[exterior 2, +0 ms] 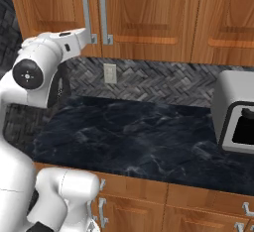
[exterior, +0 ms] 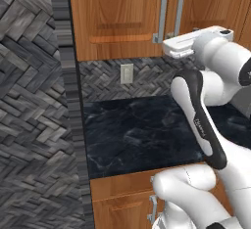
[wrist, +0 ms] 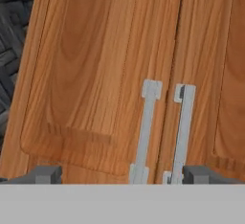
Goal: The dining table condiment station is running low on ketchup. Refill the condiment station by opening the cabinet and taking the ketchup from the cabinet and placing it on the dining table.
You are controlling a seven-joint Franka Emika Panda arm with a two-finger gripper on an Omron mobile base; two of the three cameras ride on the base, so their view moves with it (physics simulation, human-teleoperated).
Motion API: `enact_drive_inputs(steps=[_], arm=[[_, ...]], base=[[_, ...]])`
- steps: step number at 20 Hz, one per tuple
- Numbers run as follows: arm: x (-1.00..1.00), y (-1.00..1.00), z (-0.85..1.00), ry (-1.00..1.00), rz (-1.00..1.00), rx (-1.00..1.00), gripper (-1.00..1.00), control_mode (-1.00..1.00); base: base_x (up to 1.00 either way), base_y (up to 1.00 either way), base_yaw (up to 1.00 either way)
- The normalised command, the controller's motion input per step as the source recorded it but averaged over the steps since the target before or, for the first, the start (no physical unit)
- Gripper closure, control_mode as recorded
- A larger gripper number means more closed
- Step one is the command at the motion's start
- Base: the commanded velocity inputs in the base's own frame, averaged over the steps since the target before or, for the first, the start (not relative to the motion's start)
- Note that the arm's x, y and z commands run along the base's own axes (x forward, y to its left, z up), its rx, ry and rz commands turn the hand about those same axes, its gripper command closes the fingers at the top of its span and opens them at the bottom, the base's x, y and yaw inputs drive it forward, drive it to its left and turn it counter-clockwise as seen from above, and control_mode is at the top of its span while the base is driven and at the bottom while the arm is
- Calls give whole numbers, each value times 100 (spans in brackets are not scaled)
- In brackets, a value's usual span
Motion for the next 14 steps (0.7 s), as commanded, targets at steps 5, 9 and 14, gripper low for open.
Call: enact_drive_inputs(steps=[5, 9, 14], arm=[[77, 29, 0, -10, -7, 0, -100, -100], [8, -22, 0, -5, 0, 0, -100, -100], [8, -24, 0, -5, 0, 0, -100, -100]], base=[[0, 0, 0], [0, 0, 0], [0, 0, 0]])
